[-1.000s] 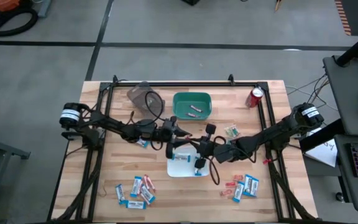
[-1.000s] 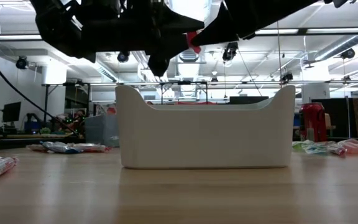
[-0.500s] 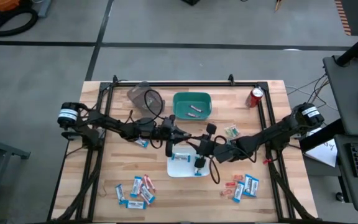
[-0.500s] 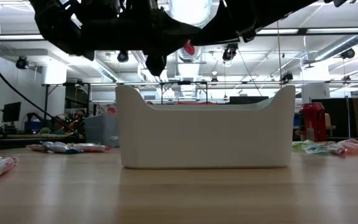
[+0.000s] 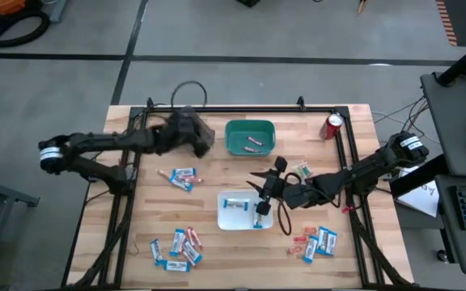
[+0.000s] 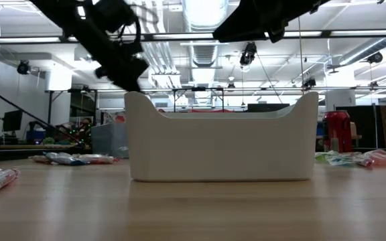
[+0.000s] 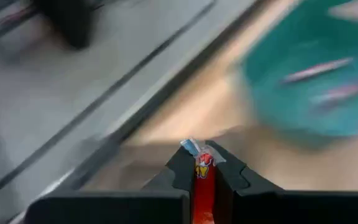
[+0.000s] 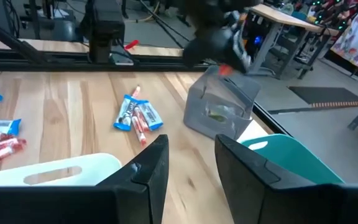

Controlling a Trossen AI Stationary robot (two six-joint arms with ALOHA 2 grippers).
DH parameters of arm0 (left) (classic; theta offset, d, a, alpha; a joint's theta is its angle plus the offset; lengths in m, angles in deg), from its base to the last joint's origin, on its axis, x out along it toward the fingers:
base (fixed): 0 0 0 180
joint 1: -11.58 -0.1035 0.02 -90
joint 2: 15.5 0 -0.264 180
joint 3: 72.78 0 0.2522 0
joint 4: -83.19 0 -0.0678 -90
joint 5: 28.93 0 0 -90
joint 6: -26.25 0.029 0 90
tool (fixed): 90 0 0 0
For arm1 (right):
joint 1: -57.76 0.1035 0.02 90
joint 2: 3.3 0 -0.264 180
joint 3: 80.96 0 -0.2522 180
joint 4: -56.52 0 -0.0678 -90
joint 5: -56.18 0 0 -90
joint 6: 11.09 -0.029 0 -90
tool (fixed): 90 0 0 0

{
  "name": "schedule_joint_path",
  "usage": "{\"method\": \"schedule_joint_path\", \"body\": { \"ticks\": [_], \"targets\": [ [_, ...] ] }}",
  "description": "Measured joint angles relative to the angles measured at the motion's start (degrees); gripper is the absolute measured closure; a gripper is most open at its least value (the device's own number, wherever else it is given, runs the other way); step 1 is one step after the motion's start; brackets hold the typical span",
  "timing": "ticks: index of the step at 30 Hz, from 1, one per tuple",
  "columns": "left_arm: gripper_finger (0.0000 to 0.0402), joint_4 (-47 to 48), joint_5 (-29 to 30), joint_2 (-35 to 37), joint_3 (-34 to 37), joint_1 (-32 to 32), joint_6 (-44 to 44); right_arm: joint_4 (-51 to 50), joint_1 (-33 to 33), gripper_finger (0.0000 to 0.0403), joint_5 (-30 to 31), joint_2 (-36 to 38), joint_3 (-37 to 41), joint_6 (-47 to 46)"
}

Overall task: Sort candy
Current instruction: Put the red gummy into the black bin

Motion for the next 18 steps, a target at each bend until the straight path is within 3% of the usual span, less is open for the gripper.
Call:
{"method": "schedule_joint_path", "body": {
  "ticks": [3, 8, 18],
  "targets": [
    [0.0399, 5.12, -2.02, -0.53, -0.22, -8.3, -0.03, -0.03, 0.0, 0.0277, 0.0, -0.03, 0.0, -0.01],
    [0.0399, 4.74, -15.53, -3.72, 0.29, -18.33, 1.9, -0.05, 0.0, 0.0277, 0.0, -0.03, 0.0, 0.01],
    [0.0324, 5.39, -15.36, -9.52, -2.23, -21.62, 6.07, 0.02, 0.0, 0.0277, 0.0, -0.01, 0.0, -0.03]
  ]
}}
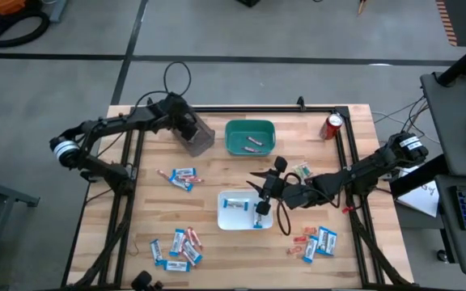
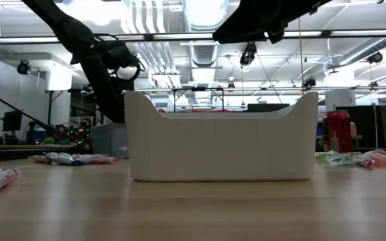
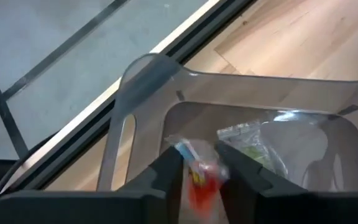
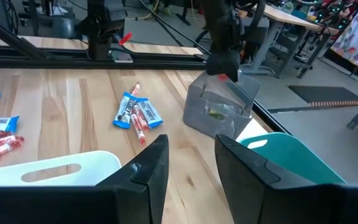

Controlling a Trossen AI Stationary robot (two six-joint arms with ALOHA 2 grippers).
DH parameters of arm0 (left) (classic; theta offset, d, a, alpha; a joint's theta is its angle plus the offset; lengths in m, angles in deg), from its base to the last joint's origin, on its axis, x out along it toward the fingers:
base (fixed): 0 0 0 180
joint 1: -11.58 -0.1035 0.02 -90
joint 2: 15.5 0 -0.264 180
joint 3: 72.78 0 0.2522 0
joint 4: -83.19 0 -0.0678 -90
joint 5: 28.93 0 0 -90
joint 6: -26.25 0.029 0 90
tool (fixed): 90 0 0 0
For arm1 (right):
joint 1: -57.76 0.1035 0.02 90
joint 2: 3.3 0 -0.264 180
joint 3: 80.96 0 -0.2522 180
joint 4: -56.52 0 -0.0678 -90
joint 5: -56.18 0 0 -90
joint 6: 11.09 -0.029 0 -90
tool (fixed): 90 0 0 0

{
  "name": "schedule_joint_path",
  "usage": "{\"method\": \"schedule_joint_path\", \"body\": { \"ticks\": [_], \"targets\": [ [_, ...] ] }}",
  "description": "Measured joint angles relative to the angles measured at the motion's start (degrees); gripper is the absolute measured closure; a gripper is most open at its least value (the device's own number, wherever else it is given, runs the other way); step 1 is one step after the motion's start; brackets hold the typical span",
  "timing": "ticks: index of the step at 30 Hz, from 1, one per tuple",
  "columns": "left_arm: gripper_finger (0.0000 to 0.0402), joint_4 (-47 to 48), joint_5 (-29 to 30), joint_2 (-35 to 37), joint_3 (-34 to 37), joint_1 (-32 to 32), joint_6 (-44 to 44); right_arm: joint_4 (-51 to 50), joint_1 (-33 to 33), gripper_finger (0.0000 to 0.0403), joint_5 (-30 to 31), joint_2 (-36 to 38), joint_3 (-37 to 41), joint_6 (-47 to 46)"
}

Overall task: Sort candy
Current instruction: Put the red gummy into the black bin, then put the white chocolate bar into the white bin

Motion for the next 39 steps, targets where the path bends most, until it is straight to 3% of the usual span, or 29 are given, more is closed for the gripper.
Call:
{"method": "schedule_joint_path", "body": {
  "ticks": [6, 13, 20, 25, 32, 39],
  "targets": [
    [0.028, 5.02, -0.91, 1.41, -1.87, 0.89, -0.13, -0.03, 0.0, 0.0277, 0.0, -0.02, 0.0, -0.9],
    [0.0266, 10.7, -7.75, 8.85, -1.99, 7.48, -5.65, -0.42, 0.0, 0.0277, 0.0, -0.02, 0.0, -0.92],
    [0.0265, 14.91, -8.02, 17.16, -1.88, 24.52, -14.92, -0.55, 0.0, 0.0277, 0.0, -0.01, 0.0, -0.92],
    [0.0265, 19.0, -7.9, 19.58, -1.88, 39.71, -28.67, -1.86, 0.0, 0.0277, -0.04, -0.01, 0.0, -1.52],
    [0.0265, 20.55, -9.45, 16.52, -1.83, 59.66, -48.74, -2.2, 0.0, 0.0277, -0.22, -0.01, 0.0, -0.88],
    [0.0265, 20.95, -15.3, 9.51, -1.81, 71.61, -71.14, -3.18, -0.02, 0.0277, -0.22, -0.02, 0.04, -0.3]
  ]
}}
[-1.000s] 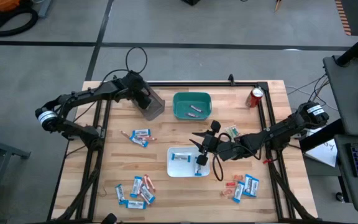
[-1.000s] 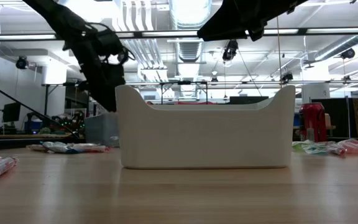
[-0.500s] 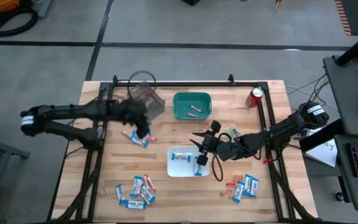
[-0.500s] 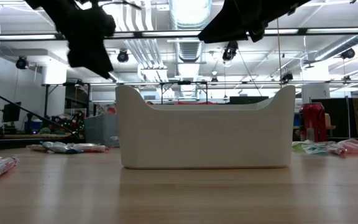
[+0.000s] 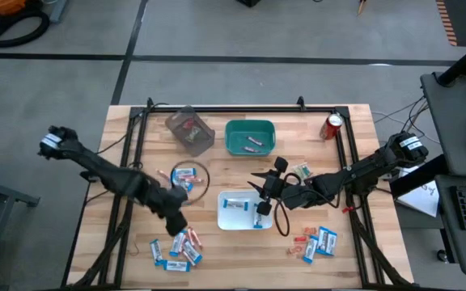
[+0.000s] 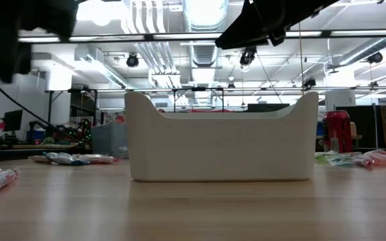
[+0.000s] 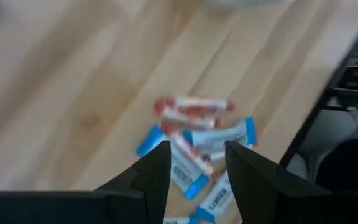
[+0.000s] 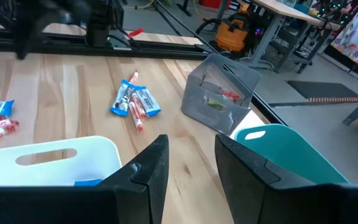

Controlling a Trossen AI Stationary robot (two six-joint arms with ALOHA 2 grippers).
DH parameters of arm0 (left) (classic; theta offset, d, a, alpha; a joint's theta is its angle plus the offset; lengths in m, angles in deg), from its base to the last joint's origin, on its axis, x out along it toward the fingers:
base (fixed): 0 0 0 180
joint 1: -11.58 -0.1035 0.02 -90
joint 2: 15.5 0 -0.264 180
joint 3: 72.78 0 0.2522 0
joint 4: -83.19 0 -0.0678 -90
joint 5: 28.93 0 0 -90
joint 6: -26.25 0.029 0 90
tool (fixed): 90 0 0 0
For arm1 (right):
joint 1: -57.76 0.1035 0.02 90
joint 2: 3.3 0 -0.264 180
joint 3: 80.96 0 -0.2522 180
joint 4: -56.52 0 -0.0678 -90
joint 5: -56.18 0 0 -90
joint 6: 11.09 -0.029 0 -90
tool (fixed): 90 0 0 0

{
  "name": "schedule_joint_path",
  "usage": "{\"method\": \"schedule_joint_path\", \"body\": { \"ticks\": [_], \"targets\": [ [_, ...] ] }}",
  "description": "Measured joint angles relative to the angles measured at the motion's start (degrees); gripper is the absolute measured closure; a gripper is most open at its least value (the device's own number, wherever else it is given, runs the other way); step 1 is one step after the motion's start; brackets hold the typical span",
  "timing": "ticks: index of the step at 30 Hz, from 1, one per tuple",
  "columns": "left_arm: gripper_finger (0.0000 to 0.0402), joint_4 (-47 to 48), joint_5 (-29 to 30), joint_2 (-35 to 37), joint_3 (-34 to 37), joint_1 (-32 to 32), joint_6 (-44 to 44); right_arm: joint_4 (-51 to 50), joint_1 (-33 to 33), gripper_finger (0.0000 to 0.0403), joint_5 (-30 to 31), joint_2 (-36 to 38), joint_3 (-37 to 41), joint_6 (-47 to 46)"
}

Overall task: Sort candy
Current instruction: Put the white chocolate bar into the white bin

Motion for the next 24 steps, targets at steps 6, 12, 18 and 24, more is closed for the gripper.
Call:
{"method": "schedule_joint_path", "body": {
  "ticks": [6, 12, 18, 24],
  "targets": [
    [0.0265, -0.43, -2.84, -7.87, -0.18, 5.05, -12.38, -0.01, 0.0, 0.0277, 0.0, 0.0, 0.0, 0.47],
    [0.0265, -0.57, -1.23, -14.02, -0.69, 7.17, -16.34, -0.24, 0.0, 0.0277, -1.88, 0.0, 0.0, 0.45],
    [0.0265, -0.72, 2.83, -18.74, -1.29, 7.24, -16.54, -0.32, 0.0, 0.0277, -3.03, 0.0, 0.0, 0.59],
    [0.0265, -0.66, 3.01, -22.49, -1.29, 7.29, -16.6, -0.28, 0.0, 0.0277, -3.02, 0.0, 0.0, 0.93]
  ]
}}
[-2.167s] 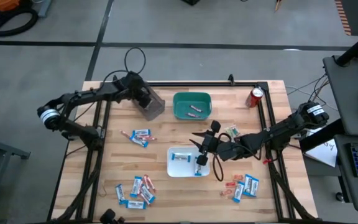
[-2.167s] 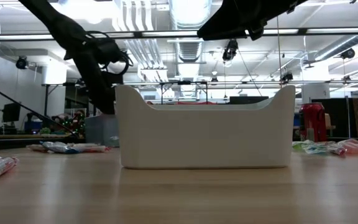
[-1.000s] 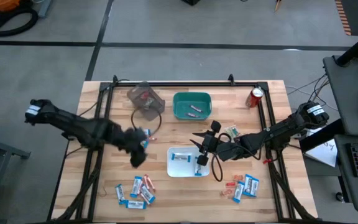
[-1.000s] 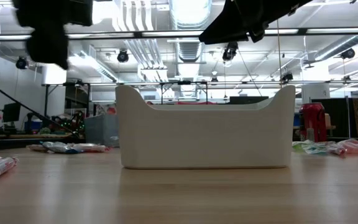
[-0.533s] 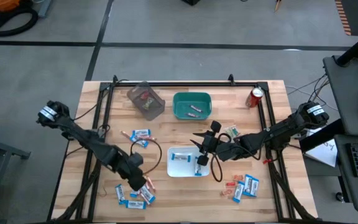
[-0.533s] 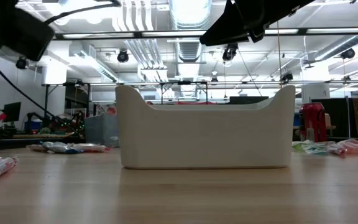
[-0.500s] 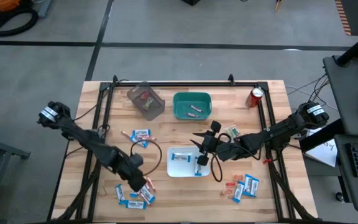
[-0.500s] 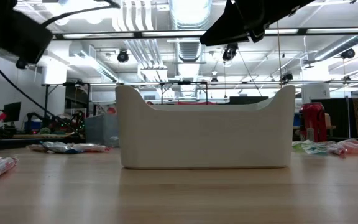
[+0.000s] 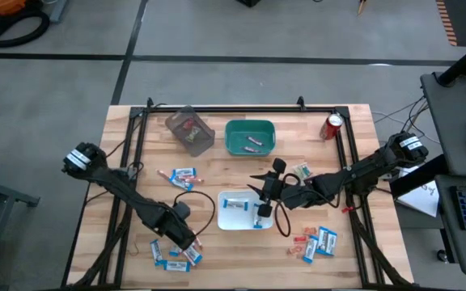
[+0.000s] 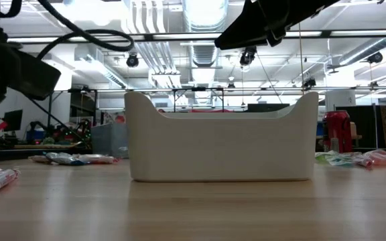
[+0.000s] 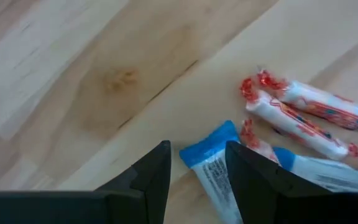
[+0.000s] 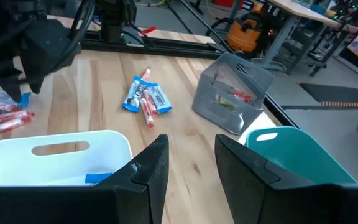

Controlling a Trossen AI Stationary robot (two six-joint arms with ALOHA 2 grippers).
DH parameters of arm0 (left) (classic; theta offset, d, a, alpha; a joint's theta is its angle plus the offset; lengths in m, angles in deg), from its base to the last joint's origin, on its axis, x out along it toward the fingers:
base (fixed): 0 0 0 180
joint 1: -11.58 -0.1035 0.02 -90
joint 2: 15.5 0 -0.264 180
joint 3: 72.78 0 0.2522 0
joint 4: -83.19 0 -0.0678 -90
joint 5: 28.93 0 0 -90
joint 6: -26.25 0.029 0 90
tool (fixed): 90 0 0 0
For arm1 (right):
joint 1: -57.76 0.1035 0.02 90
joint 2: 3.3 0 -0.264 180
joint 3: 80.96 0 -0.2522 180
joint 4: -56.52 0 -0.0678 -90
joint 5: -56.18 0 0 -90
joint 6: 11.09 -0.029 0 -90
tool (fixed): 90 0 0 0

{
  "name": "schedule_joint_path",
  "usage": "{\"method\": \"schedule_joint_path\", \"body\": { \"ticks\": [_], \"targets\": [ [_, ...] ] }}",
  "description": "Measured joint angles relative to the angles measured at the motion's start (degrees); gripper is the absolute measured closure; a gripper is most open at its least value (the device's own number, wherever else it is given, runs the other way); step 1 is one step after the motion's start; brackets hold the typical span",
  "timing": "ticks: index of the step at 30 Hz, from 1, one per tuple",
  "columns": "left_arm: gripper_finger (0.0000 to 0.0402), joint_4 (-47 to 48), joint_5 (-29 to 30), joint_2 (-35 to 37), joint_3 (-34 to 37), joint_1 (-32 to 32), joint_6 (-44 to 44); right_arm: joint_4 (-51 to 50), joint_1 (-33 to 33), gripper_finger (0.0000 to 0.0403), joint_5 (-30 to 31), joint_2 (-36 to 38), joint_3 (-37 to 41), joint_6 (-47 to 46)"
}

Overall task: Sort candy
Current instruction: Put the white chocolate bar into the white bin

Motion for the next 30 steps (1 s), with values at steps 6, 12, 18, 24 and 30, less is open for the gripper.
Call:
{"method": "schedule_joint_path", "body": {
  "ticks": [6, 12, 18, 24, 30],
  "targets": [
    [0.0265, 2.24, -0.02, -1.18, -0.22, 0.08, 0.91, 0.03, 0.0, 0.0277, 0.0, 0.01, 0.0, -0.03],
    [0.0265, 13.37, 0.26, 0.53, 0.0, 0.06, 2.41, 0.04, 0.0, 0.0277, 0.0, 0.0, 0.0, -0.1],
    [0.0265, 17.08, 1.03, 4.56, 0.02, 0.06, 2.98, 0.09, 0.0, 0.0277, 0.0, 0.02, 0.0, -0.5],
    [0.0265, 16.43, 0.35, 7.56, -2.12, 2.35, -5.5, 0.07, 0.0, 0.0277, -0.22, 0.0, 0.0, -0.57],
    [0.0263, 16.75, 0.35, 6.96, -3.52, 5.69, -15.03, 0.0, 0.0, 0.0277, -0.26, 0.02, 0.0, -0.5]
  ]
}}
